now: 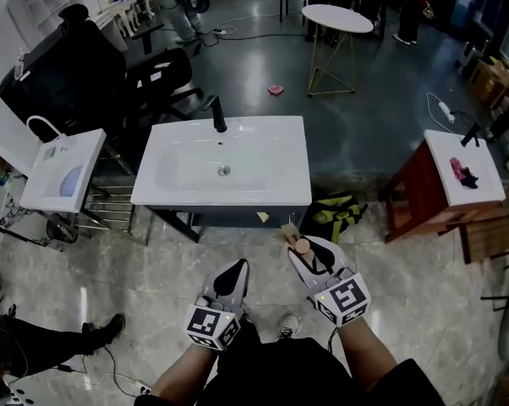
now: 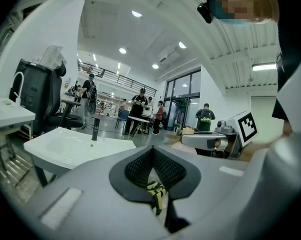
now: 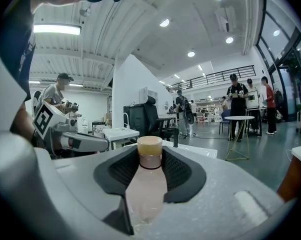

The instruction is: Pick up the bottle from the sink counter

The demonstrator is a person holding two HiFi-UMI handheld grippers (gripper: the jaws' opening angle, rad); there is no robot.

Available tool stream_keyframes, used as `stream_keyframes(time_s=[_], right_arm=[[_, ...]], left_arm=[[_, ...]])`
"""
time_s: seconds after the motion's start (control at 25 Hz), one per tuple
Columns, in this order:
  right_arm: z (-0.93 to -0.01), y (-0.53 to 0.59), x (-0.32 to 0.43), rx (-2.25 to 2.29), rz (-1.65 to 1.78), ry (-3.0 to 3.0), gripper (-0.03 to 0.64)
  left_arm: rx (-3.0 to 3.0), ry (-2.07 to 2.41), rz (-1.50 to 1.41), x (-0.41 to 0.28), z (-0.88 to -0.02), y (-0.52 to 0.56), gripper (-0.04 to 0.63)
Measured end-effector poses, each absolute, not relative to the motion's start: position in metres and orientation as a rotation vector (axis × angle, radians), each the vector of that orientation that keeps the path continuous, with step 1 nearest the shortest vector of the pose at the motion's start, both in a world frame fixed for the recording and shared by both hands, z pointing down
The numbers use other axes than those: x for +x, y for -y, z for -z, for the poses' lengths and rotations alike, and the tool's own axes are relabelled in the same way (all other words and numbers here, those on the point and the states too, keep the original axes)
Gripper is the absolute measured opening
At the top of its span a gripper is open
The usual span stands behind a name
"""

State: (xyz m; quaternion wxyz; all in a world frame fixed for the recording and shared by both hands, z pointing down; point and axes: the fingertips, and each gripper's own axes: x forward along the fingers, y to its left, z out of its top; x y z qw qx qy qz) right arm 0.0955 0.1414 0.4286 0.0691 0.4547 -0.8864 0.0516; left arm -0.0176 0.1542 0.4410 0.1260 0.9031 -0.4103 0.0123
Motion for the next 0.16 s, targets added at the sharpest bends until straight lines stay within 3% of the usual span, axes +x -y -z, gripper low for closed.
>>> stream_keyframes(time_s=[0.16], right_arm=[[-0.4269, -0.1452, 0.0984, 1.370, -0.152, 2.667, 0.139]], left_arm=[[2.632, 1.197, -0.036, -0.0153, -0.4393, -0.1579, 0.003]])
